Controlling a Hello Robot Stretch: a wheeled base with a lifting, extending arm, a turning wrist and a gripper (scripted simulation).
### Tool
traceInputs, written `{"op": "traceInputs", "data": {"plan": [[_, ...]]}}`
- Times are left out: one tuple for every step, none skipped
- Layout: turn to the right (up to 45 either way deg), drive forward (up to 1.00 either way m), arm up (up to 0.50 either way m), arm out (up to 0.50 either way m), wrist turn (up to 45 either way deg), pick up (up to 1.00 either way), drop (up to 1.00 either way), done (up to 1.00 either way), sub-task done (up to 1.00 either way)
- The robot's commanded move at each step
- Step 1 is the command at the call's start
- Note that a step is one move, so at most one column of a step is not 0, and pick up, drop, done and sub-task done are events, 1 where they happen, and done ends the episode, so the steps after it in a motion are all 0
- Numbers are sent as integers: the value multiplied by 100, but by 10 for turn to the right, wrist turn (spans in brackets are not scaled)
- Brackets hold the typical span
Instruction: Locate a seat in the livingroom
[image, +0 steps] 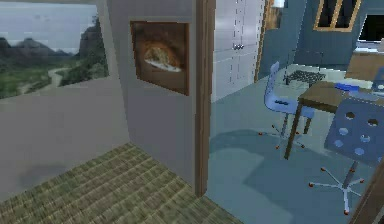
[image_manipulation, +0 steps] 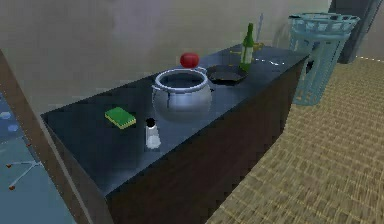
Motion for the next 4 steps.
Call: {"op": "traceInputs", "data": {"plan": [[60, 0, 0, 0, 0, 0, 0, 0, 0], [30, 0, 0, 0, 0, 0, 0, 0, 0], [0, 55, 0, 0, 0, 0, 0, 0, 0], [270, 0, 0, 0, 0, 0, 0, 0, 0]]}}
